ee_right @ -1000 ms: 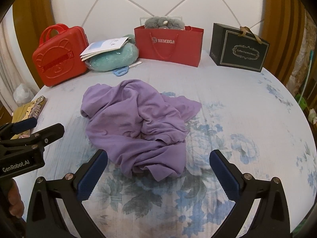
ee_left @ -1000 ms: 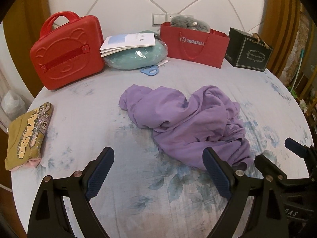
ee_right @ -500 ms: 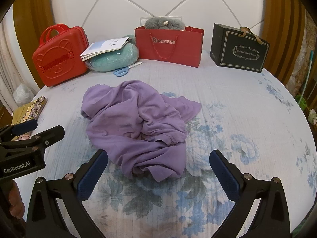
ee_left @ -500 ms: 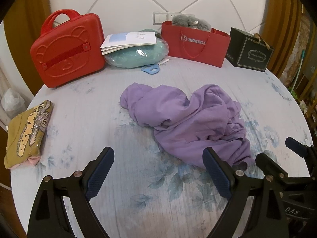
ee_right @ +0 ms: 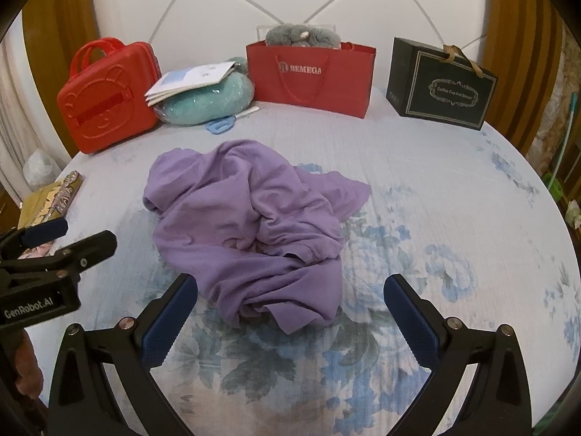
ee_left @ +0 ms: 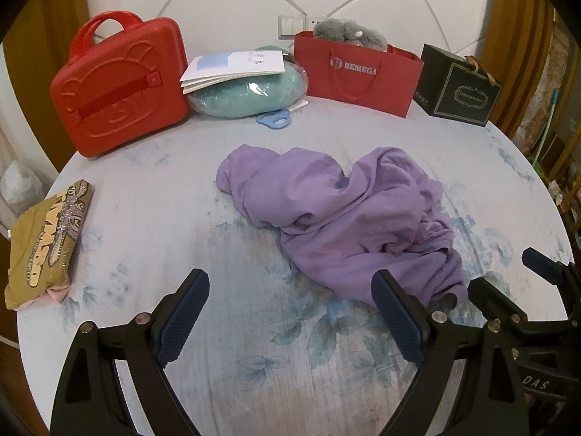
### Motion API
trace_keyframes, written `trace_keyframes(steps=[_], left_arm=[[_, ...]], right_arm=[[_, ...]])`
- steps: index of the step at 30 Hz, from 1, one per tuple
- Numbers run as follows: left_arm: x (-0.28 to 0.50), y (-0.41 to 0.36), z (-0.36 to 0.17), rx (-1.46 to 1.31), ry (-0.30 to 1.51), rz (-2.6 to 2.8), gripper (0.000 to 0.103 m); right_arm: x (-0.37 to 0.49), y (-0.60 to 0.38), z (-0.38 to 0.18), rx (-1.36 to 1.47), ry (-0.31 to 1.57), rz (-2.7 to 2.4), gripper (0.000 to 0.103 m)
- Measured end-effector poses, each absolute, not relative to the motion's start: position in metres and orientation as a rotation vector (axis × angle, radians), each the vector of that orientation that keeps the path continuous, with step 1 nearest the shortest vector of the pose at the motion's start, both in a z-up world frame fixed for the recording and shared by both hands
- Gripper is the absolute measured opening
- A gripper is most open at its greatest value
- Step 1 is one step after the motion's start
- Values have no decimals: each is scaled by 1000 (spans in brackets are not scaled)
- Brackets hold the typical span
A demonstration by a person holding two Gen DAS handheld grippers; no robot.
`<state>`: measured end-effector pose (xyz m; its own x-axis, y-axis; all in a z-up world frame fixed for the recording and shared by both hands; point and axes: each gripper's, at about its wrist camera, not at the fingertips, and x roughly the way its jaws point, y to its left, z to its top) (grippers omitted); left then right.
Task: Fold clothes
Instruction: 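Move both grippers toward the crumpled lavender T-shirt, then grasp the lavender shirt with both grippers and lift it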
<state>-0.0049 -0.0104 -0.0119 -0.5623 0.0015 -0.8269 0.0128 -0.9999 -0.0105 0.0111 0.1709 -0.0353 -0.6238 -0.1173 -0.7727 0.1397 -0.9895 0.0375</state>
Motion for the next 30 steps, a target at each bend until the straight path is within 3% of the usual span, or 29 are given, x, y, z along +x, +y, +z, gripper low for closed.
trace_keyframes(steps=[26,28,29,30], left_arm=[[-103,-34,-85,1657,47,-2714,92],[-108,-32,-98,1696,24,-2692,92],[-111,-30,-105,1713,-2,-2667,91],[-113,-29,-110,1719,-28,-2641,89]], right_arm=[[-70,169,-88,1505,-15,-2526,102],[-75,165,-95,1523,-19,-2495,89],[-77,163,-99,1532,-21,-2479,68],[-80,162,-104,1556,-17,-2464,60]])
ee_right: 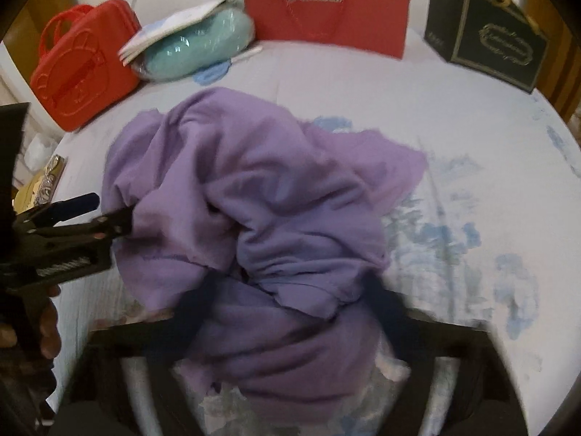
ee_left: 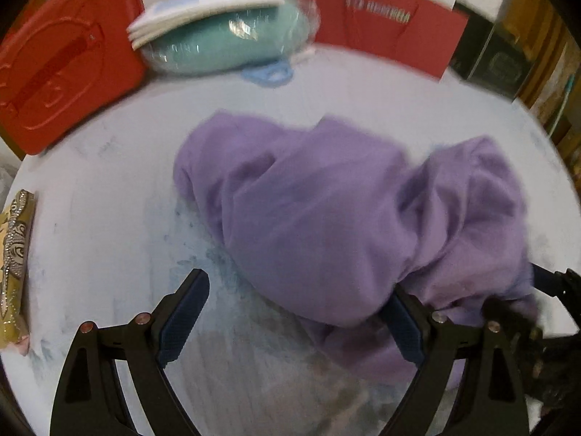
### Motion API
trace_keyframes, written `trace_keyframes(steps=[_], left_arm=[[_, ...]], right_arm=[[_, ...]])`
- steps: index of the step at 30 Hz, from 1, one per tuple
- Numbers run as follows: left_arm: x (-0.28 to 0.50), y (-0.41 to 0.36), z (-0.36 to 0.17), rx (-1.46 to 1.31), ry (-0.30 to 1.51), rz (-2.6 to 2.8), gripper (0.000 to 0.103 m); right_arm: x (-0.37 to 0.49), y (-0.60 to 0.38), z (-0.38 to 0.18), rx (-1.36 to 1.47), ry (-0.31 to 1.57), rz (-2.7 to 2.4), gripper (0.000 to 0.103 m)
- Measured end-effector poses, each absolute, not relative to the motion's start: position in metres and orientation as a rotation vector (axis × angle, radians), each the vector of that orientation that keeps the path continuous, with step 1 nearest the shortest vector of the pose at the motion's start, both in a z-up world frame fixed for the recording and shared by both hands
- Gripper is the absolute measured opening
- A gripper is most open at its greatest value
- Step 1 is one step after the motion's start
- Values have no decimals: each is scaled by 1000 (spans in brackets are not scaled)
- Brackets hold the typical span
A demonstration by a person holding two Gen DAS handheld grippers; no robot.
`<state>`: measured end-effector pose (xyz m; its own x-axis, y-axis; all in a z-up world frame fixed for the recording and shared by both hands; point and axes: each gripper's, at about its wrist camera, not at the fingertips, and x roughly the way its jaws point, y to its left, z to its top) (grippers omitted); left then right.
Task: Fold clothes
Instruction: 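Grasp the lavender shirt with both grippers and lift it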
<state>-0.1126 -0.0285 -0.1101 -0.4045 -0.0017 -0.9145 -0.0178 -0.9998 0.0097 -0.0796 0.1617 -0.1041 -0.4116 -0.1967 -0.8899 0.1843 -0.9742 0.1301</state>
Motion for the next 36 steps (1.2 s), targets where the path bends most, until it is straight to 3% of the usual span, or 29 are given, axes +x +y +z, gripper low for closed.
trace_keyframes(steps=[1,2,3,4,5,6,16,20,22,24,25,26,28,31,33,36], left_arm=[[-113,-27,-112,-1720,43,2628,86],[-112,-25,-107,-1708,39,2630,65],[-110,-24,-103,-1695,34,2633,34],[-109,-22,-98,-1683,30,2635,25],[-107,-22,-92,-1668,31,2644,19],[-104,-22,-83,-1648,40,2666,17],[-36,-74,49,-1280,-10,3010,16],[-17,-90,64,-1284,-71,2980,16],[-12,-89,55,-1325,-87,2928,23],[-9,-83,41,-1388,-90,2855,51],[-7,-79,33,-1409,-94,2818,57],[-6,-73,25,-1421,-97,2783,63],[-6,-64,11,-1440,-99,2742,63],[-14,-54,-7,-1461,-125,2677,63],[-21,-49,-18,-1473,-159,2615,63],[-32,-48,-31,-1503,-178,2593,63]], right_arm=[[-82,161,-109,1581,-13,-2449,53],[-83,160,-110,1583,1,-2449,46],[-83,160,-110,1584,15,-2449,35],[-82,161,-106,1570,17,-2445,26],[-80,163,-99,1548,9,-2451,9],[-79,166,-93,1525,0,-2457,9],[-24,207,21,1153,-98,-2663,9],[3,228,59,1030,-123,-2767,6],[10,239,68,1020,-127,-2815,6],[15,252,67,1059,-131,-2841,6],[16,257,63,1091,-136,-2838,7],[19,263,56,1126,-159,-2834,10],[23,270,45,1196,-180,-2800,11],[27,275,27,1261,-193,-2773,29],[29,276,21,1272,-227,-2755,64],[31,277,17,1267,-256,-2736,73]])
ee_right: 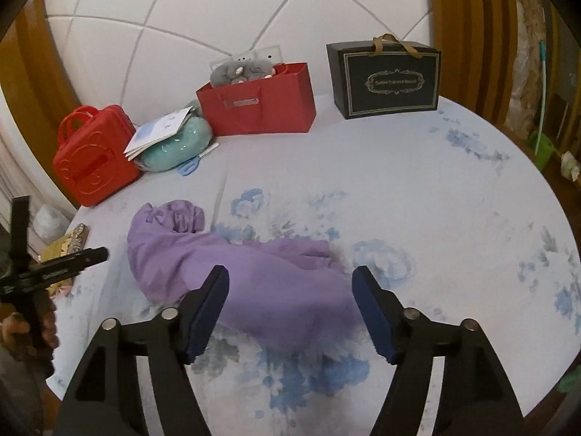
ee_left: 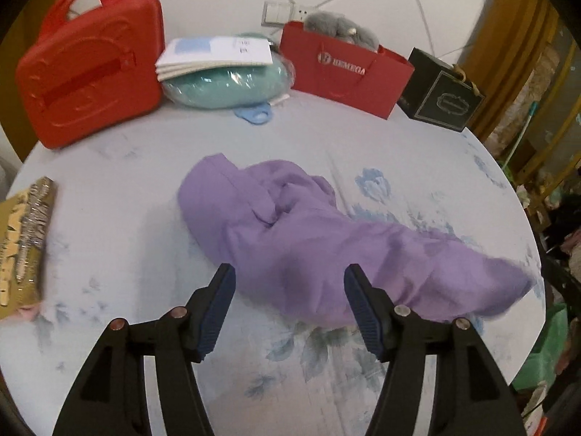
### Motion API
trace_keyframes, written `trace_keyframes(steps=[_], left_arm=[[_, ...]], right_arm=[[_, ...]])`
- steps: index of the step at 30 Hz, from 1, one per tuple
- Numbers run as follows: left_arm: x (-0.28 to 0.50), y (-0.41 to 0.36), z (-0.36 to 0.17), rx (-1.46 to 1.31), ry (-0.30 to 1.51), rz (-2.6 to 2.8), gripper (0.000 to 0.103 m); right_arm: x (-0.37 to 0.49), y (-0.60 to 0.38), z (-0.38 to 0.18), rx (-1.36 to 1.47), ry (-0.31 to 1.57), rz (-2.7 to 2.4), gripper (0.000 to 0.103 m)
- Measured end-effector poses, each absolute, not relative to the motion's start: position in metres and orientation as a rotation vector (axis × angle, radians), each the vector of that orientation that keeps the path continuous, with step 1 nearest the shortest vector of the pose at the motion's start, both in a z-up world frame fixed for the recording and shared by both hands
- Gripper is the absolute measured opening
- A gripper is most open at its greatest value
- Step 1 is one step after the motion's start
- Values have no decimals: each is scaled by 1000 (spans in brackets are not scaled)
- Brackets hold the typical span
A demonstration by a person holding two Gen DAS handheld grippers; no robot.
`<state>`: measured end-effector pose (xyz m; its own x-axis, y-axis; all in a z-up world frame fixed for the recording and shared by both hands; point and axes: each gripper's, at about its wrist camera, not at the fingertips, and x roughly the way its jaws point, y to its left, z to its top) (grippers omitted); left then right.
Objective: Fold clothes
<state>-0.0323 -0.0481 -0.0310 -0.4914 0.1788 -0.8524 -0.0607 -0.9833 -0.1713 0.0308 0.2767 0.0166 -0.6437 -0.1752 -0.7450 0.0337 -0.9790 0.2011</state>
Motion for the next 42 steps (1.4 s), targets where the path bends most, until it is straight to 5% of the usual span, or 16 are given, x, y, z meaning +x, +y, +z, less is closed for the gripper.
trace_keyframes(steps=[3,17,19,20,21,22,23,24,28,38,42], left_arm=[[-44,-47,-45,-1555,-126,2598,63],[-82,-25,-113,-1720,69,2474,63],[-86,-27,-119,-1741,42,2455,63],[-87,-29,-121,-1751,12,2443,63],[-89,-33,-121,-1757,-33,2425,49],[-91,-36,-119,-1758,-74,2409,37],[-92,-39,-114,-1746,-93,2410,13],[-94,-40,-104,-1718,-93,2431,9],[-104,-46,-63,-1594,-96,2519,8],[-110,-56,155,-862,-96,2837,8],[-84,-59,185,-775,-100,2864,11]], right_arm=[[27,274,8,1308,-237,-2702,91],[-6,261,-70,1615,-195,-2532,100],[-8,258,-74,1635,-178,-2501,73],[-9,257,-76,1644,-169,-2485,37],[-11,255,-77,1647,-167,-2477,21],[-12,254,-76,1643,-160,-2476,20],[-13,253,-73,1628,-139,-2485,16],[-15,251,-70,1613,-118,-2495,11],[-32,254,-32,1439,-46,-2593,6],[-56,261,173,579,73,-2928,5],[-26,257,209,418,86,-2921,5]])
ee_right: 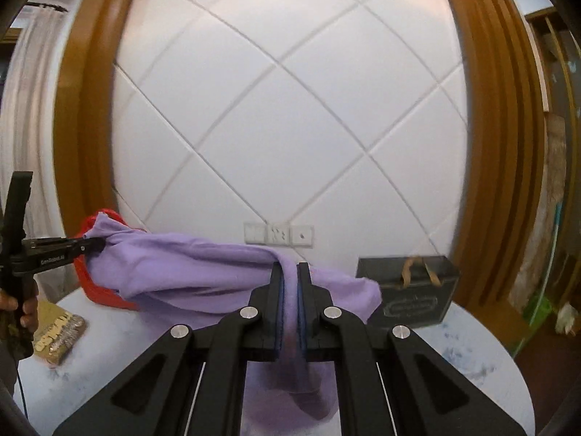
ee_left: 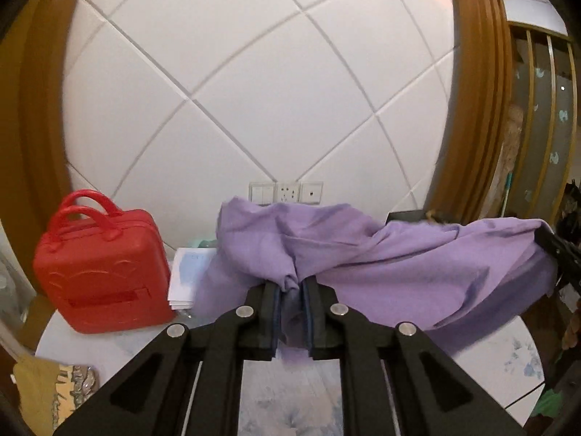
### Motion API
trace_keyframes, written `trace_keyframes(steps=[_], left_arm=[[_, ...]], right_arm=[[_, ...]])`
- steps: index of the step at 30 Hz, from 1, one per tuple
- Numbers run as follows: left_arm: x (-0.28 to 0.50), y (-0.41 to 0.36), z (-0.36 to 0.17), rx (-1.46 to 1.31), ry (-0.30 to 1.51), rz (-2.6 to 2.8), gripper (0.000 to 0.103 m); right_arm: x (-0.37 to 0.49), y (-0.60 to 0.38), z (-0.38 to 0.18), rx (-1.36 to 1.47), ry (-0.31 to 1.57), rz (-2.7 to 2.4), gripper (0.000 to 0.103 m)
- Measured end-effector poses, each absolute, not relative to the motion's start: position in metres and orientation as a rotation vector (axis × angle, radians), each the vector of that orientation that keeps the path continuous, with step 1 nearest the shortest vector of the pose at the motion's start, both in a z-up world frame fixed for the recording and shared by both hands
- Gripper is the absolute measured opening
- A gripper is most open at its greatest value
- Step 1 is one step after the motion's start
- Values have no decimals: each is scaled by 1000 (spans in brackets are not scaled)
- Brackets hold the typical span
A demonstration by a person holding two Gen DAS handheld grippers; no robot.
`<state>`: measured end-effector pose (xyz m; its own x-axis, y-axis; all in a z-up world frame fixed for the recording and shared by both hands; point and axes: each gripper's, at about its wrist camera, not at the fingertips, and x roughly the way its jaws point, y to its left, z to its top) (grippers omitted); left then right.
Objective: Fold clothes
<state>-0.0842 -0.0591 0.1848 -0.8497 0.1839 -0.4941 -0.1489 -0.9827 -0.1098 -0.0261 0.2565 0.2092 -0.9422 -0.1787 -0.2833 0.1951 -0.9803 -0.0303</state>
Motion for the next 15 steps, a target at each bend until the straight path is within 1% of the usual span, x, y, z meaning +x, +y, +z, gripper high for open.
trace_keyframes(steps=[2,3,4,6,10,12,13,15], left_arm=[[-73,-62,166,-849,-85,2857,11],[-68,-64,150,-905,-85,2846,11],[-64,-66,124,-994,-98,2822,11],[-56,-71,73,-1169,-123,2766,11],[-38,-79,-29,-1521,-174,2620,12],[-26,-82,-75,-1696,-205,2545,13],[-20,-84,-95,-1772,-222,2513,14],[-9,-91,-116,-1848,-270,2478,20]], right_arm=[[-14,255,196,504,75,-2865,5],[-8,254,189,547,70,-2835,5],[-2,253,170,633,60,-2799,5],[8,249,129,807,42,-2724,6],[32,240,19,1203,-10,-2542,6],[43,236,-31,1374,-6,-2474,13],[51,237,-48,1434,-15,-2452,14],[64,243,-76,1528,-54,-2413,17]])
